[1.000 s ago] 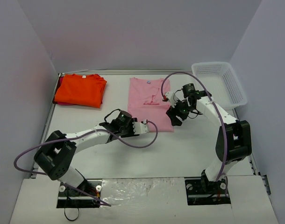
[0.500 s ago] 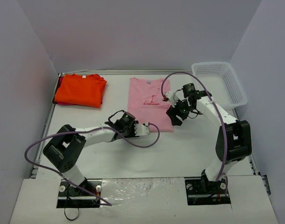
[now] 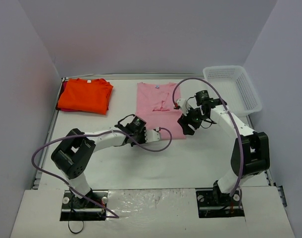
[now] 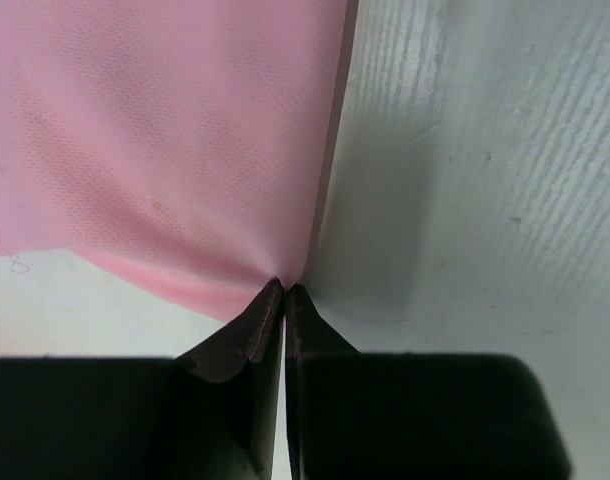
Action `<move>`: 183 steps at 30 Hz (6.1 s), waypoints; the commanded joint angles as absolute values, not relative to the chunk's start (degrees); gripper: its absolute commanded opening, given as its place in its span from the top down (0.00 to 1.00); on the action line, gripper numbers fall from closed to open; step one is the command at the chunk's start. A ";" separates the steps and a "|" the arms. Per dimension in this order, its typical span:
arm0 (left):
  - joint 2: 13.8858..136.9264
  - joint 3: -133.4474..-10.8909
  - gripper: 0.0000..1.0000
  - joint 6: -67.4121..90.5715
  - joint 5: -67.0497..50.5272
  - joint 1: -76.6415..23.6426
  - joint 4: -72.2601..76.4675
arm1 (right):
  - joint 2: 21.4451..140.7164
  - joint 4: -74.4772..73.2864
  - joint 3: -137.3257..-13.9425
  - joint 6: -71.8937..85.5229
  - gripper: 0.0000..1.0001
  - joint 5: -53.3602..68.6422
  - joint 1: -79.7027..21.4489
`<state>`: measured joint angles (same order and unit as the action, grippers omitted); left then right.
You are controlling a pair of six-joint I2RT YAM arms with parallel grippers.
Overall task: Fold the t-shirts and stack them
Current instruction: Grab one side of the 2/3 rectangular tshirt with both arms, then fold the long partially folded tshirt into a neat square
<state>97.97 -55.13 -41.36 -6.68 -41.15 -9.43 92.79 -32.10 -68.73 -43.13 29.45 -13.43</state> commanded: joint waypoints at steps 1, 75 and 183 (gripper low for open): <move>97.91 -58.27 0.98 -38.59 -11.59 -39.65 -15.10 | 87.20 -33.66 -66.37 -46.04 0.36 32.68 -13.10; 84.04 -73.74 0.98 -45.52 -43.50 -30.23 -62.39 | 73.83 -43.85 -59.50 -51.59 1.00 31.02 -26.46; 81.56 -73.13 0.05 -0.80 -22.31 -8.18 -30.32 | 104.75 -21.01 -79.27 -33.57 0.02 -6.67 -45.34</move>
<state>84.20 -73.14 -6.13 -14.90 -11.42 -30.35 103.13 -23.62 -77.36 -33.41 -0.16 -43.13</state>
